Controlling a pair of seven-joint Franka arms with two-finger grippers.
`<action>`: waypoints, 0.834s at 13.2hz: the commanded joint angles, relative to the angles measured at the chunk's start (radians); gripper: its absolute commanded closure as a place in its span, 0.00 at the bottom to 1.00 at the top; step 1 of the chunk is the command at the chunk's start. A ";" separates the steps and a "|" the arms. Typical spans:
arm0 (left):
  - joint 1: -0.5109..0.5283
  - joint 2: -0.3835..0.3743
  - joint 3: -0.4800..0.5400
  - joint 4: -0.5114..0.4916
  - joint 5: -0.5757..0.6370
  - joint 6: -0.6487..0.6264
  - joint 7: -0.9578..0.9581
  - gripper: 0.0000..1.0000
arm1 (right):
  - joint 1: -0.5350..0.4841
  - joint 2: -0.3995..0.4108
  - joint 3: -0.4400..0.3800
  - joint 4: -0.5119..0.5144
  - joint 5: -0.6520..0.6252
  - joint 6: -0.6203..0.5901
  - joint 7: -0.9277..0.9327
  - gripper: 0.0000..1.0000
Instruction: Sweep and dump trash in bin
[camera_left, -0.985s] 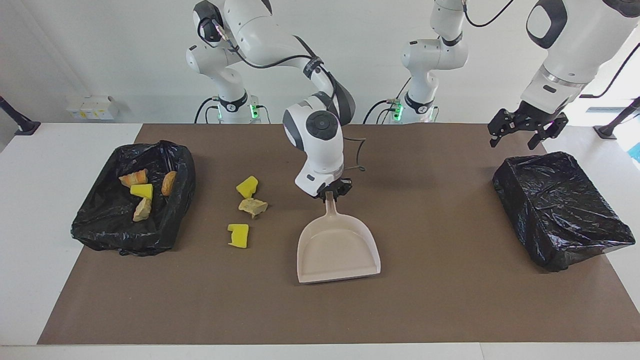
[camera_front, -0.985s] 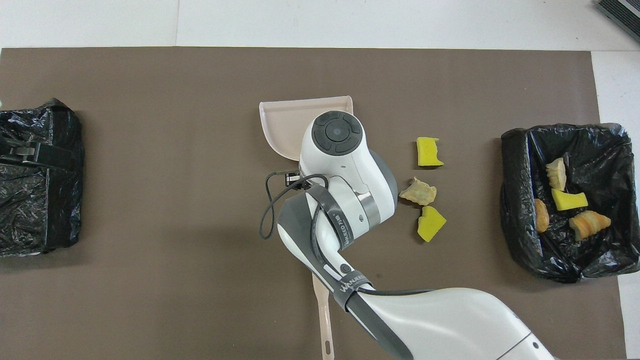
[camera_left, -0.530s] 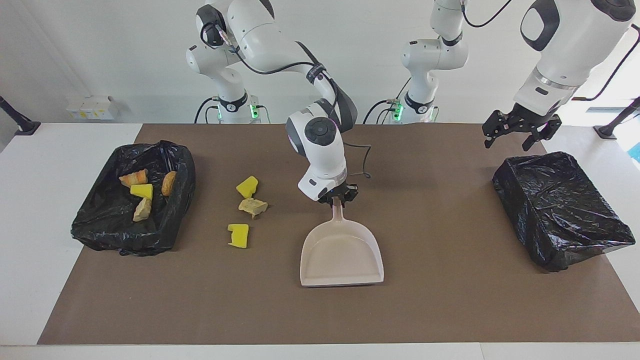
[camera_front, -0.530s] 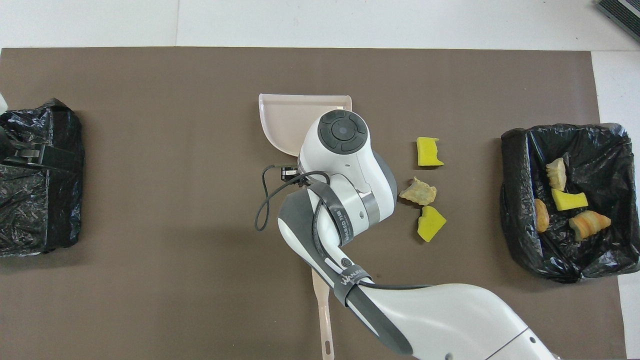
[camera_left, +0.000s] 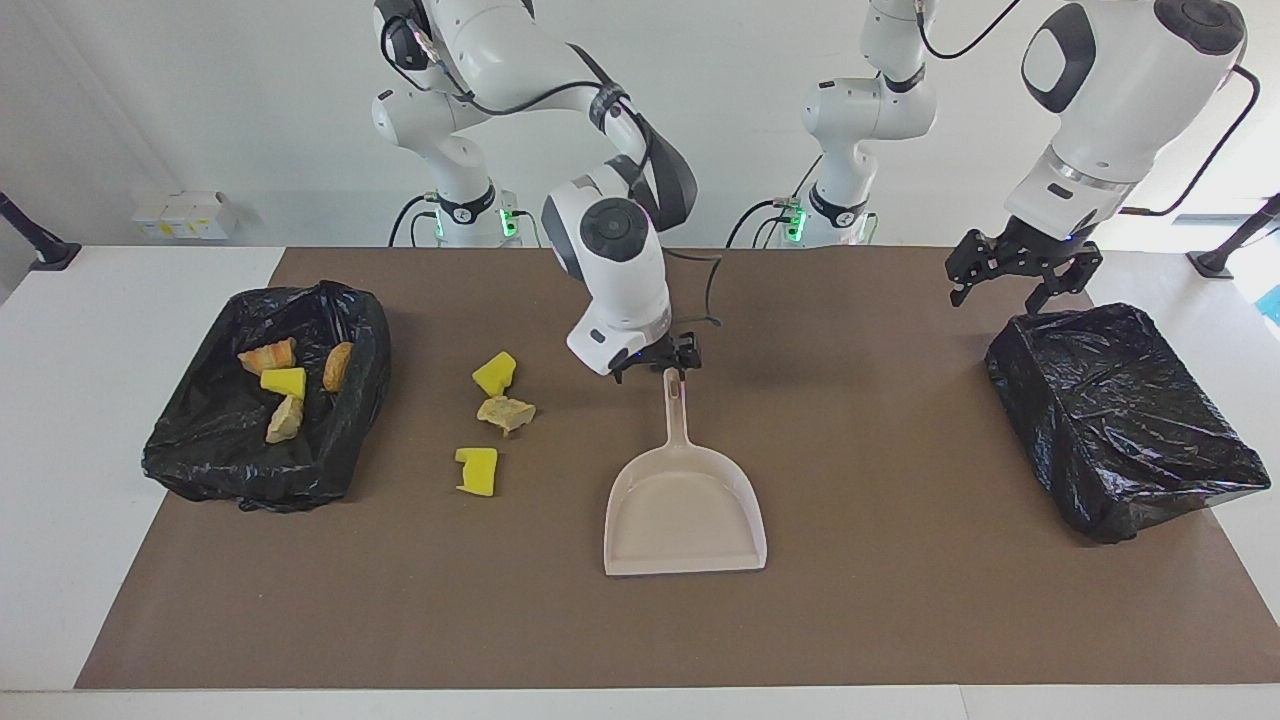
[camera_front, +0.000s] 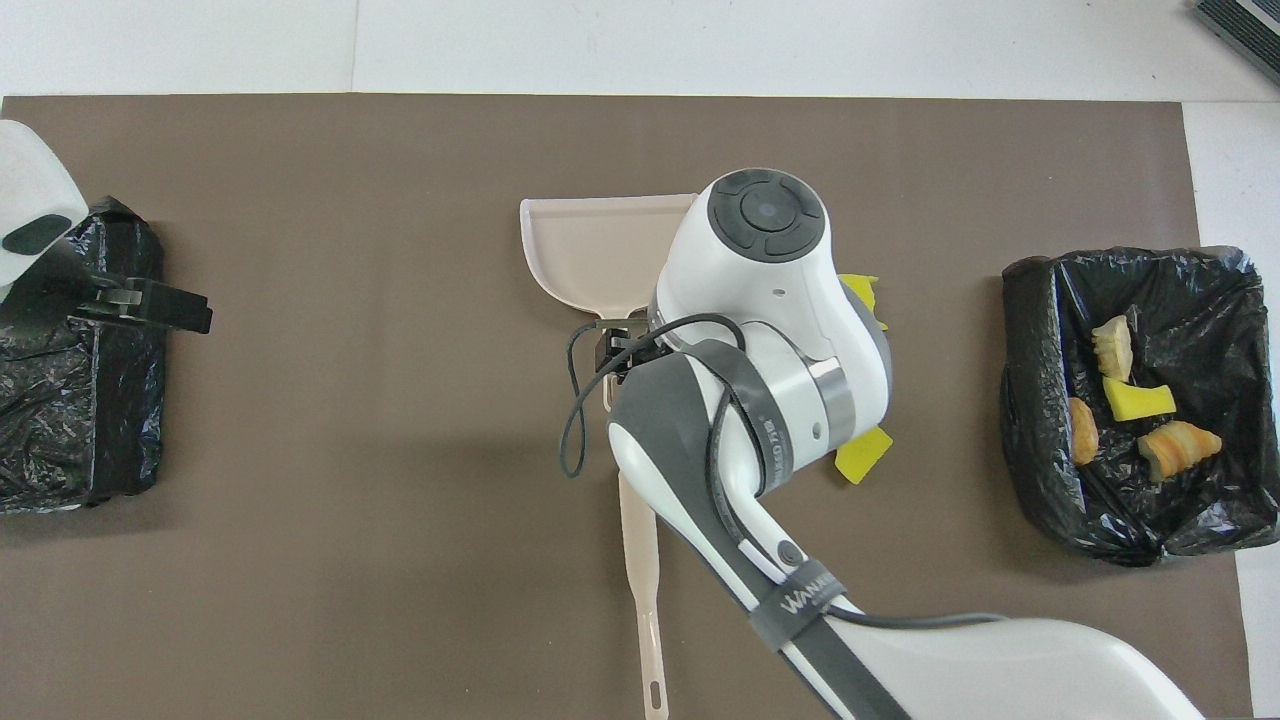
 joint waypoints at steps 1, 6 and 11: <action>-0.056 0.040 0.009 -0.012 -0.011 0.073 -0.007 0.00 | 0.020 -0.223 0.015 -0.266 0.014 -0.016 -0.033 0.00; -0.192 0.147 0.007 -0.012 -0.015 0.218 -0.122 0.00 | 0.152 -0.511 0.015 -0.736 0.046 0.132 -0.012 0.00; -0.336 0.253 0.009 -0.012 -0.013 0.384 -0.319 0.00 | 0.250 -0.467 0.018 -0.815 0.100 0.321 0.097 0.00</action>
